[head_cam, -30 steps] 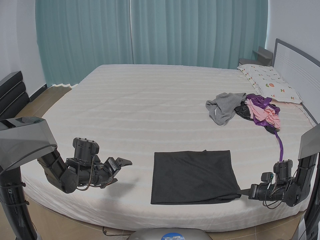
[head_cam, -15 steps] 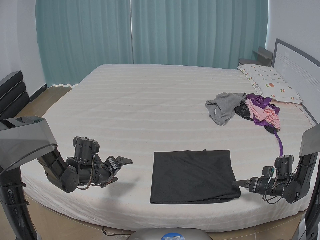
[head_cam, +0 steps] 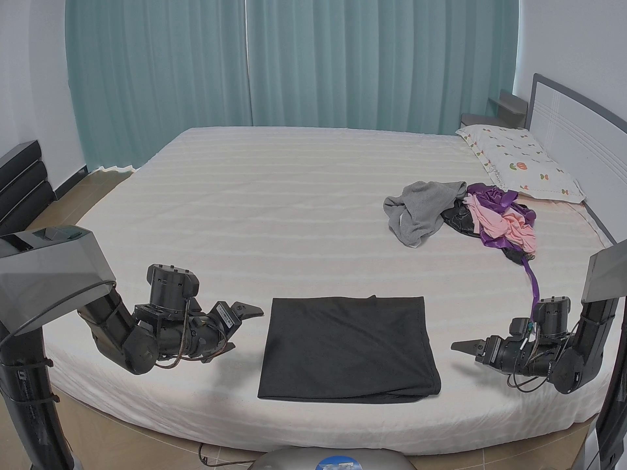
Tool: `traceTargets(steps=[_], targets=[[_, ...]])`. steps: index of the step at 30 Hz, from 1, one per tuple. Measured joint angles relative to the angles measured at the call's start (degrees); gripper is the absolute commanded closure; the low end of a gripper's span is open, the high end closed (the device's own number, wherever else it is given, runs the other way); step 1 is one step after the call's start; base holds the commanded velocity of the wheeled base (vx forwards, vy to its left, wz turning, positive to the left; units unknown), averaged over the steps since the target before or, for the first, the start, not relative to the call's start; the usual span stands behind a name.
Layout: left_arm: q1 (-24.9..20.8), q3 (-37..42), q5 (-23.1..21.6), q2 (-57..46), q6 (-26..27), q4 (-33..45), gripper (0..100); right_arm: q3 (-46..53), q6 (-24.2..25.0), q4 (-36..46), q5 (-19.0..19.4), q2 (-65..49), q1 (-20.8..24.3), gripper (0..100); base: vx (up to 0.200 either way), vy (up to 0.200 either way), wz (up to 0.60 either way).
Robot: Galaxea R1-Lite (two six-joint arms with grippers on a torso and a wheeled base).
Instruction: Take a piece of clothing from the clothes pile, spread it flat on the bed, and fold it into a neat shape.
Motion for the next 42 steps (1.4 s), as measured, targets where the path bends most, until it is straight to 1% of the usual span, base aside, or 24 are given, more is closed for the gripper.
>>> traceTargets(steps=[4,8,13,18,23,27,36,42], targets=[[-0.74,-1.52,1.72,0.99,0.09,0.12,0,-1.73,3.56,0.05,-0.52,0.06,2.06,0,0.0,0.0,0.0],[-1.61,-4.11,3.78,2.51,0.2,0.37,0,-5.62,6.49,0.79,-2.63,0.63,4.69,0,0.0,0.0,0.0],[-2.05,-7.36,4.68,4.24,0.07,0.39,0,-12.65,7.63,3.56,-5.8,2.29,8.7,0,0.0,0.0,0.0],[-2.23,-8.5,4.9,5.24,0.0,0.23,0,-22.32,8.05,8.59,-7.69,4.66,10.95,0,0.0,0.0,0.0],[-2.29,-8.72,5.08,5.74,-0.02,0.11,0,-31.52,8.35,14.15,-8.73,7.83,11.78,0,0.0,0.0,0.0],[-2.4,-8.67,5.25,5.96,0.0,0.01,0,-36.13,8.44,17.03,-9.14,10.23,11.76,0,0.0,0.0,0.0],[-2.66,-8.08,5.39,6.07,0.09,-0.1,0,-40.94,8.27,17.57,-9.5,13.4,11.06,0,0.0,0.0,0.0],[-2.66,-8.03,5.41,6.07,0.09,-0.07,0,-43.33,8.2,19.87,-11.98,14.47,10.62,0,0.0,0.0,0.0]])
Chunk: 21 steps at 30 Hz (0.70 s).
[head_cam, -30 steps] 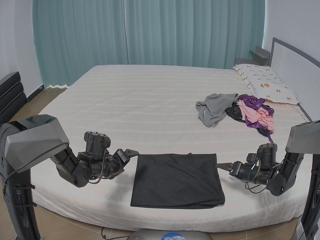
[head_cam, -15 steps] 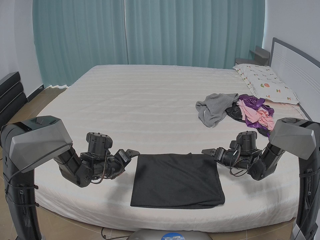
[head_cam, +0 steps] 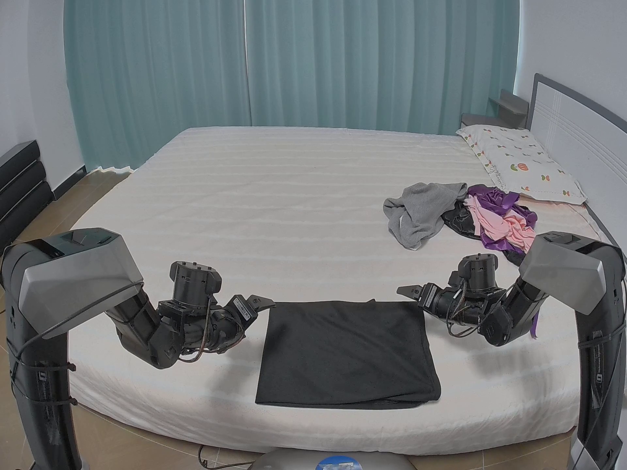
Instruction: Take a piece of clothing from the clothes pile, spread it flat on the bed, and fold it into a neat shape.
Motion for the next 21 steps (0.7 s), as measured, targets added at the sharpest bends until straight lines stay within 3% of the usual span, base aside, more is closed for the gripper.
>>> traceTargets(steps=[3,4,21], targets=[[0.0,0.01,0.02,0.02,0.02,0.0,0,-0.78,0.09,0.0,-0.28,0.52,-0.17,0,0.0,0.0,0.0],[0.0,0.04,0.0,0.05,0.02,0.0,0,-0.91,0.09,-0.05,-0.28,0.68,-0.15,100,0.0,0.0,0.0],[-0.07,0.0,0.0,0.09,0.11,0.0,0,-2.76,0.44,0.4,-0.39,1.96,-0.83,100,0.0,0.0,0.0]])
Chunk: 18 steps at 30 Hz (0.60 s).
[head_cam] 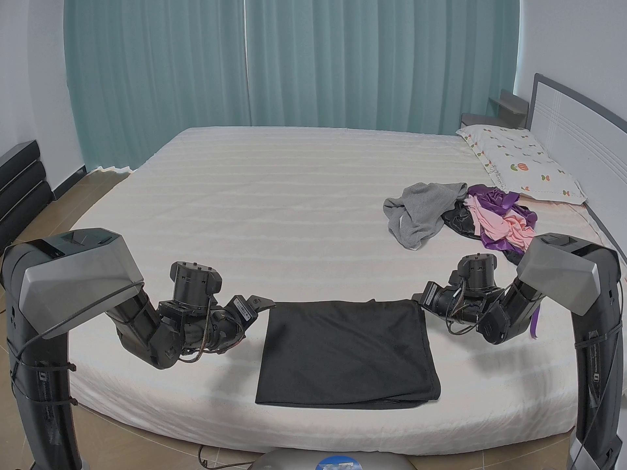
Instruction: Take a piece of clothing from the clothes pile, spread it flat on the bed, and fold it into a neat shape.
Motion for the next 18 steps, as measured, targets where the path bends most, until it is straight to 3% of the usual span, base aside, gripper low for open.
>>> traceTargets(steps=[18], targets=[[0.0,-0.07,0.02,0.0,0.1,0.0,0,-1.3,-0.22,0.11,-0.02,2.01,-1.79,100,0.0,0.0,0.0]])
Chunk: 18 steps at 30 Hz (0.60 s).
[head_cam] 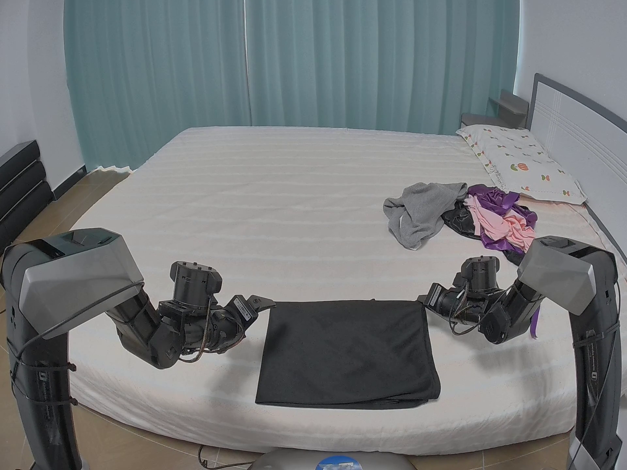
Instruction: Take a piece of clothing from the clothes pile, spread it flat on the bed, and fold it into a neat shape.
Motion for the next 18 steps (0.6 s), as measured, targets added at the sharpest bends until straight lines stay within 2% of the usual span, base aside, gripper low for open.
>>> traceTargets(steps=[18], targets=[[-0.02,-0.02,-0.02,0.0,0.0,0.09,0,-1.43,0.17,2.22,-0.04,0.85,-0.41,100,0.0,0.0,0.0]])
